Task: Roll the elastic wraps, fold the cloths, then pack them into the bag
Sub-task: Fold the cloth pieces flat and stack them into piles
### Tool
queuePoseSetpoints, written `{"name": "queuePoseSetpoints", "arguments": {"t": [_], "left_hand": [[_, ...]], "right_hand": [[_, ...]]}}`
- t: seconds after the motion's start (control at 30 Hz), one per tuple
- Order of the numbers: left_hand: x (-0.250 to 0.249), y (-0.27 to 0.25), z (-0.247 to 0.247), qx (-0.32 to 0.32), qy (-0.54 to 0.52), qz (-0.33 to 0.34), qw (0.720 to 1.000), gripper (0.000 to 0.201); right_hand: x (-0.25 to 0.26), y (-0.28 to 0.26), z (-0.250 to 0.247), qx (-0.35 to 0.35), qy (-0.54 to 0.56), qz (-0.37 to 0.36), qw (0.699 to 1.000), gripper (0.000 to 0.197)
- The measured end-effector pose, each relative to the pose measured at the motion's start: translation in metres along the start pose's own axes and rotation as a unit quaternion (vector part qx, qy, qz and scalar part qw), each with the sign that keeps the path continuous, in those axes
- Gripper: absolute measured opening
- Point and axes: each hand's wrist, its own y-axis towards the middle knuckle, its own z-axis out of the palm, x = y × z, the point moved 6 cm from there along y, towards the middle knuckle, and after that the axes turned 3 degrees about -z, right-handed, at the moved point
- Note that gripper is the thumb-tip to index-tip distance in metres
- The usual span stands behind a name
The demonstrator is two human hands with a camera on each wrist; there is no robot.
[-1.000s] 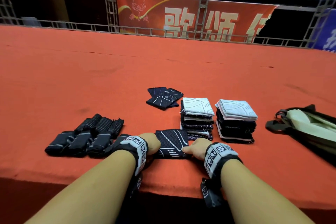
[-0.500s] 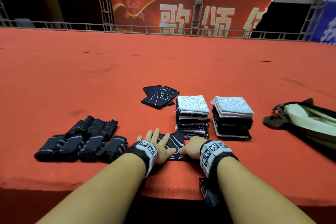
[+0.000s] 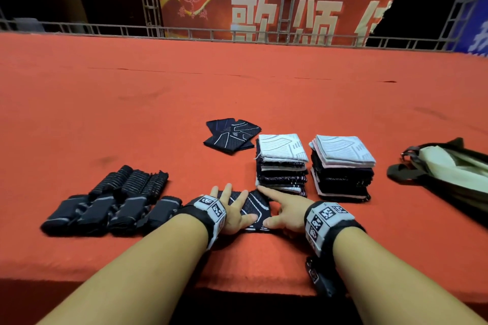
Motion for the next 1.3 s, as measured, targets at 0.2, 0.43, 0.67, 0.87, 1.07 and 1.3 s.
{"name": "queuePoseSetpoints", "arguments": {"t": [0.2,0.43,0.67,0.87,1.07,1.3], "left_hand": [[0.002,0.001,0.001,0.01,0.006,0.0,1.0,0.08],[0.003,0.002,0.004,0.003,0.012,-0.002,1.0,0.079],[-0.001,-0.011,-0.015,-0.071,-0.022,0.021,0.997,0.085],[0.003,-0.029,-0.068,-0.081,-0.072,0.015,0.994,0.043],[-0.006,-0.05,-0.098,0.048,-0.268,0.129,0.954,0.011],[-0.007,-0.062,-0.157,0.012,-0.413,0.188,0.891,0.022]], "right_hand": [[0.009,0.002,-0.001,0.043,-0.087,0.004,0.995,0.095],[0.015,0.003,-0.001,0.069,-0.112,0.005,0.991,0.09],[0.0,-0.005,0.001,0.018,-0.055,0.017,0.998,0.107],[-0.013,-0.013,0.015,-0.029,0.21,0.061,0.975,0.085],[-0.002,-0.036,0.016,-0.004,0.342,0.073,0.937,0.018],[0.021,-0.07,-0.034,-0.01,0.467,0.018,0.884,0.028]]}}
